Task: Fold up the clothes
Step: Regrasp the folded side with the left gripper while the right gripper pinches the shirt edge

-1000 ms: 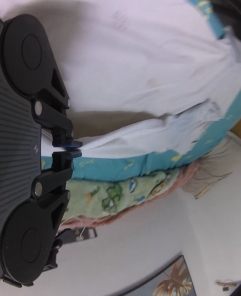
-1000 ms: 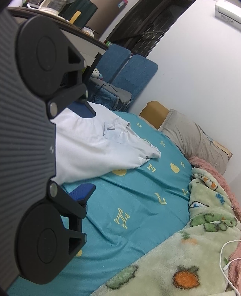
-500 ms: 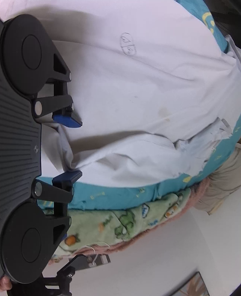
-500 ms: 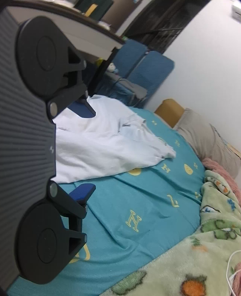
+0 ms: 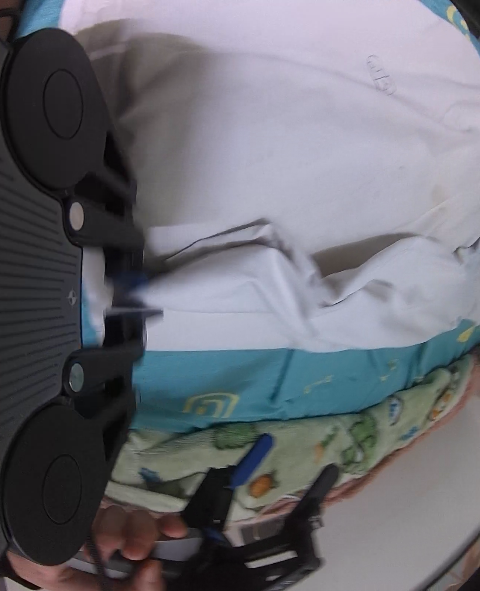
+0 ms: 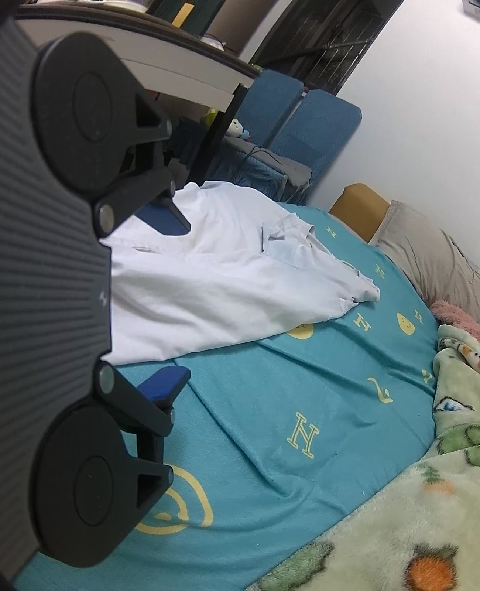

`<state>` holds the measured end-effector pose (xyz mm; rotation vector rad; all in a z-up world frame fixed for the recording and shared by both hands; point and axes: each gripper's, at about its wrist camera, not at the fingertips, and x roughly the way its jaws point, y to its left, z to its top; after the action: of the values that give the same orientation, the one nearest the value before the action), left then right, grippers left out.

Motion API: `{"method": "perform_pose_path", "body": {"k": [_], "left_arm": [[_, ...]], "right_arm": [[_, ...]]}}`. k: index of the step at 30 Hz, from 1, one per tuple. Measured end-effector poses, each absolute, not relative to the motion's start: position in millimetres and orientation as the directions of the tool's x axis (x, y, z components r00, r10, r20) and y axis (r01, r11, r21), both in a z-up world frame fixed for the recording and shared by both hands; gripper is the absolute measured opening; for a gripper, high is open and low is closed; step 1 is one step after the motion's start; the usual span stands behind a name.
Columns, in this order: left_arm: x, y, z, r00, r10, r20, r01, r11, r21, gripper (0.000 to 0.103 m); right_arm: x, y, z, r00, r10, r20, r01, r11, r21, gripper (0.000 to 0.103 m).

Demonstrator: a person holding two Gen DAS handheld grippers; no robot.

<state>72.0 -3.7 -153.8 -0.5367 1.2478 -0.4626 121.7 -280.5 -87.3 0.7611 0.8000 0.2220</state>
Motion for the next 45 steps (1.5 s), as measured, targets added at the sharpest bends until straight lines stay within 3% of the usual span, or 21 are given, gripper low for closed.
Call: {"method": "perform_pose_path", "body": {"k": [9, 14, 16, 25, 27, 30, 38, 45], "left_arm": [[45.5, -9.2, -139.9, 0.233, -0.604, -0.762, 0.057, 0.791, -0.609, 0.002], [39.8, 2.8, -132.7, 0.278, -0.575, -0.769, 0.049, 0.808, -0.587, 0.019], [39.7, 7.2, -126.1, 0.318, -0.547, -0.774, 0.046, 0.825, -0.564, 0.037], [47.9, 58.0, -111.5, 0.488, -0.523, -0.699, -0.081, 0.770, -0.633, 0.044], [46.9, 70.0, -107.7, 0.525, -0.531, -0.665, -0.098, 0.739, -0.667, 0.047], [48.5, 73.6, -106.8, 0.546, -0.537, -0.643, -0.104, 0.719, -0.688, 0.053], [73.1, 48.4, -133.9, 0.509, -0.531, -0.677, -0.121, 0.735, -0.668, 0.048], [92.8, 29.3, -154.4, 0.490, -0.523, -0.698, -0.134, 0.746, -0.653, 0.029]], "right_arm": [[117.8, -282.3, -103.0, 0.607, 0.485, -0.630, 0.131, 0.720, 0.682, 0.078], [117.1, -270.3, -127.6, 0.460, 0.566, -0.684, 0.182, 0.694, 0.697, 0.050], [116.4, -261.3, -132.2, 0.411, 0.570, -0.711, 0.190, 0.710, 0.678, 0.048], [112.1, -206.4, -135.2, 0.215, 0.447, -0.868, 0.067, 0.880, 0.469, 0.037], [109.3, -196.3, -133.1, 0.197, 0.409, -0.891, 0.030, 0.906, 0.422, 0.018], [106.6, -188.4, -130.9, 0.187, 0.405, -0.895, -0.012, 0.912, 0.410, 0.006], [98.4, -196.2, -104.1, 0.222, 0.309, -0.925, -0.043, 0.951, 0.308, 0.004], [95.1, -202.5, -101.6, 0.239, 0.291, -0.927, -0.049, 0.957, 0.288, 0.004]]}}
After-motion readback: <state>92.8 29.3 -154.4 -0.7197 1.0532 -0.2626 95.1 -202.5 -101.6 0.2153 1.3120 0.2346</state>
